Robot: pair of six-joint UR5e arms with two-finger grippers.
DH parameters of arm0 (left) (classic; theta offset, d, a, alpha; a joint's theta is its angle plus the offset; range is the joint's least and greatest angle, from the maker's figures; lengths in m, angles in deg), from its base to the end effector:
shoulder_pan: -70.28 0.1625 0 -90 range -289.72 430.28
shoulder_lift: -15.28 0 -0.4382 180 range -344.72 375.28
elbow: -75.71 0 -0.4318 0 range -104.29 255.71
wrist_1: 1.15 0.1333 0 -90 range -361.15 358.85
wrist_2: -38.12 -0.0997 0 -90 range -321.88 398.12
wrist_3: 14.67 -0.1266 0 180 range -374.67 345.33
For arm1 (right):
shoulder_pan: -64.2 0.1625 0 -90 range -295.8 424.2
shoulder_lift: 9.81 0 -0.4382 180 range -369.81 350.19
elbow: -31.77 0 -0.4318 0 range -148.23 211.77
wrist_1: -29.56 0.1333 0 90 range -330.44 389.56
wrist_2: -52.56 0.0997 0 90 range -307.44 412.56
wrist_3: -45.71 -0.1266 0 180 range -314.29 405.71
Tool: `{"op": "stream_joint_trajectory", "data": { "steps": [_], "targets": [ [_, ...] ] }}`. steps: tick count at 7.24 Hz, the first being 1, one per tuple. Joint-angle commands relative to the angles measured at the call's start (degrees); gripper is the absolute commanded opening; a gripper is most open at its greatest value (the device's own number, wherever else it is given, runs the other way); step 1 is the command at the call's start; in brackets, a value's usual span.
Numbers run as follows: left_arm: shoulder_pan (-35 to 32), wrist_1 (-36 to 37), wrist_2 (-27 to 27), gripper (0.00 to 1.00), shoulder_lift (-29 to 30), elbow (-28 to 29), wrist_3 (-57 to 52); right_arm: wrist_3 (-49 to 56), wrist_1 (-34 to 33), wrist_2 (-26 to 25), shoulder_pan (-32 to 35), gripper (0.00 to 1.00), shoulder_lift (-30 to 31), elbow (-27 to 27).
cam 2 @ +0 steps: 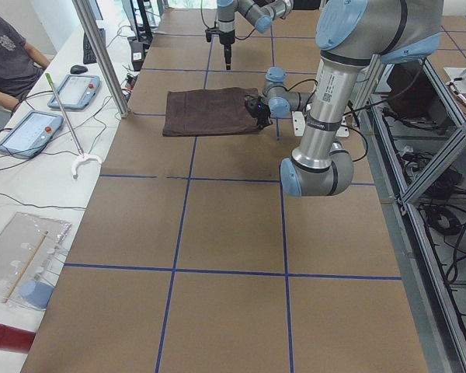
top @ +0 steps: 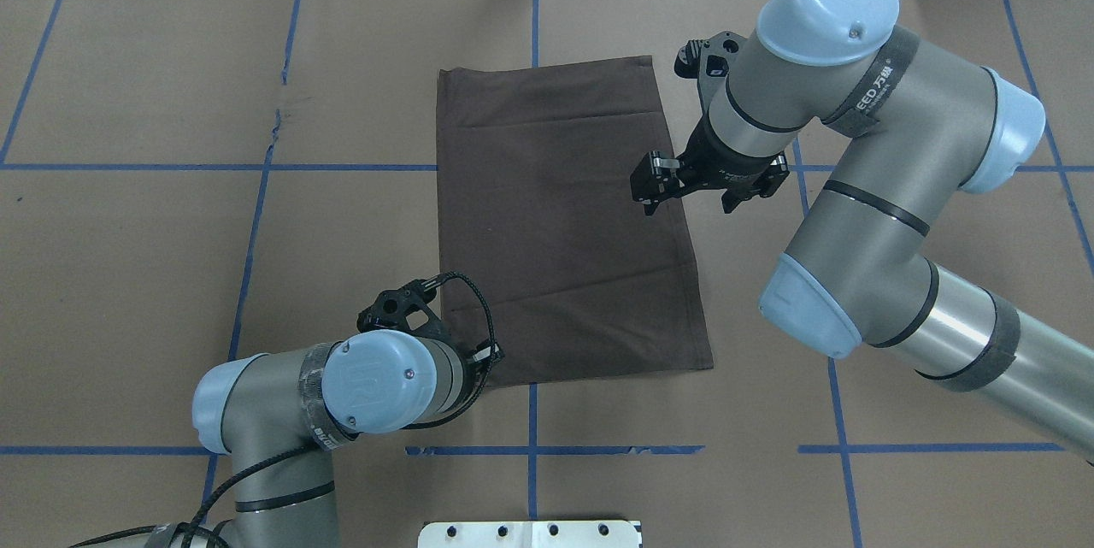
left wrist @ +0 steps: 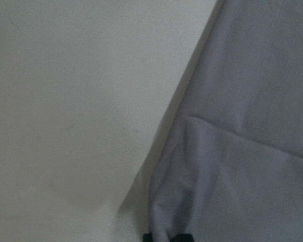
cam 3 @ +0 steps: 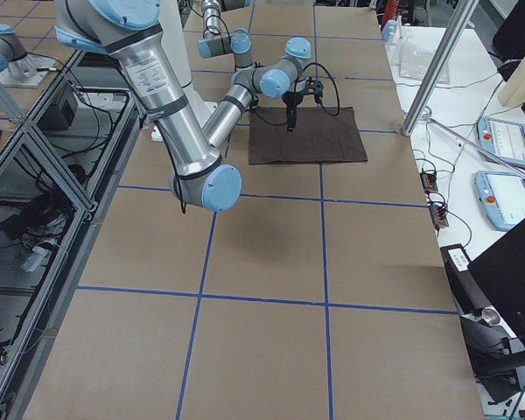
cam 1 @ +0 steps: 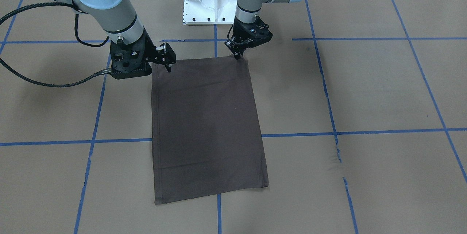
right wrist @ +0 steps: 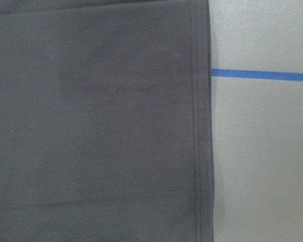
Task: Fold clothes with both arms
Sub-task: 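Move the right gripper down to the shirt's near corner beside the left gripper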
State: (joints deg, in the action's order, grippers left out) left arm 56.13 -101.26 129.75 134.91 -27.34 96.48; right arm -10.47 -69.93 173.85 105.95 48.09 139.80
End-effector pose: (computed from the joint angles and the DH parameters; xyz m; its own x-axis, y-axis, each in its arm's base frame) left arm 0.6424 -0.2957 0.2478 0.4666 -0.4896 -0.7366 0.4190 0.8558 -0.3034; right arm -0.4443 -0.4871 0.2195 0.6466 -0.0604 0.7605 0.0520 0.9980 0.0351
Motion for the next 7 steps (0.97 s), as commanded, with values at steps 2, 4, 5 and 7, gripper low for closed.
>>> {"op": "stream_joint_trajectory", "data": {
  "steps": [2, 4, 5, 7],
  "targets": [
    [-0.3, 0.3, 0.4, 0.0, -0.2, -2.3, -5.6, -7.9, 0.0, 0.2, -1.5, 1.0, 0.4, 1.1],
    [-0.8, 0.3, 0.4, 0.0, -0.2, -3.3, -6.6, -24.0, 4.8, -0.3, -6.0, 1.0, 0.7, 1.8],
    [-1.0, 0.2, 0.4, 0.0, -0.2, -3.3, -6.7, -33.1, 11.6, -3.2, -8.7, 1.0, 2.6, 1.3],
    [-1.2, 0.1, 0.5, 0.0, -0.3, -3.2, -8.2, -48.5, 14.8, -13.4, -15.9, 1.0, 6.0, 0.9]
  ]
}}
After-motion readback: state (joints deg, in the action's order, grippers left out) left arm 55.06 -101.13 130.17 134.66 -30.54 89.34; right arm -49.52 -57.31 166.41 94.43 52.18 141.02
